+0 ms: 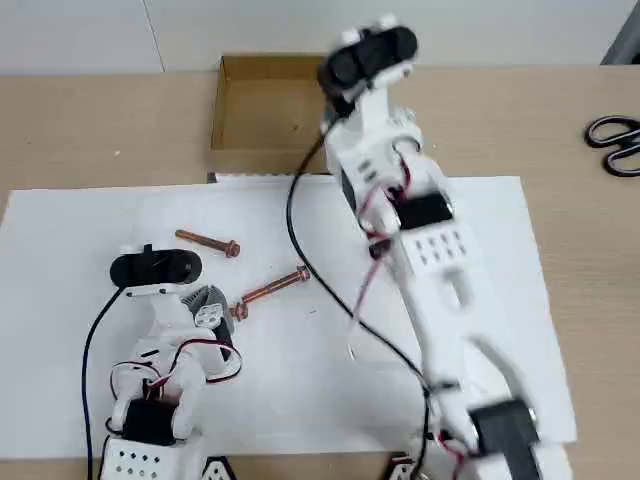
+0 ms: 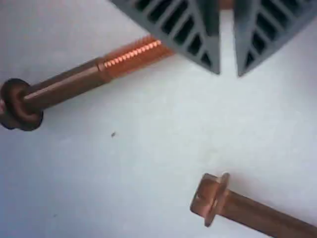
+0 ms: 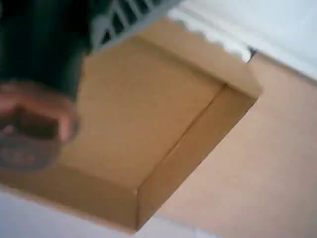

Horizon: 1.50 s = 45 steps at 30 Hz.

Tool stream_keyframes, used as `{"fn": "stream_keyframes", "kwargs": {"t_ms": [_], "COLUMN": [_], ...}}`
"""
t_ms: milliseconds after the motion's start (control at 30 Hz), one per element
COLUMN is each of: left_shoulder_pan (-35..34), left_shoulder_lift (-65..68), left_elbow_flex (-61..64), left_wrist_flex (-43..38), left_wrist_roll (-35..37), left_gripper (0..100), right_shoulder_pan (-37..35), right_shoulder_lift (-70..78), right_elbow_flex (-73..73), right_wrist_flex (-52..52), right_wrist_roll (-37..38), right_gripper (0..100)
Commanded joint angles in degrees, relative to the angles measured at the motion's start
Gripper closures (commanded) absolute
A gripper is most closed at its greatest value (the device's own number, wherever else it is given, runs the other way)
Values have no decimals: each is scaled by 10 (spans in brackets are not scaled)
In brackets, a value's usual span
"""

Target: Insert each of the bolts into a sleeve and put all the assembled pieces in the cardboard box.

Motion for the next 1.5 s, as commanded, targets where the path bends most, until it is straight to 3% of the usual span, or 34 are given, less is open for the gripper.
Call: {"fn": "stream_keyframes", "kwargs": {"t_ms": [0, 167, 400, 500, 700, 1067, 1467], "left_shoulder_pan": [-4, -4, -4, -4, -4, -4, -5], "left_shoulder_lift": [-4, -4, -4, -4, -4, -4, -4], "left_elbow_flex": [-2, -1, -1, -1, -1, -1, -1], "left_wrist_flex": [-13, -13, -12, -12, -12, -12, -12], "left_wrist_roll": [3, 3, 3, 4, 4, 4, 4], "left_gripper": [994, 994, 994, 994, 994, 994, 994], "right_shoulder_pan": [3, -2, -15, -33, -45, -41, -37], "right_shoulder_lift": [102, 239, 367, 384, 402, 393, 253], "right_elbow_flex": [-128, -252, -360, -369, -371, -398, -402], "right_wrist_flex": [-37, -74, -73, -73, -73, -71, 242], "right_wrist_roll": [6, 9, 84, 107, 116, 150, 148], "right_gripper": [996, 995, 994, 980, 822, 822, 823]}}
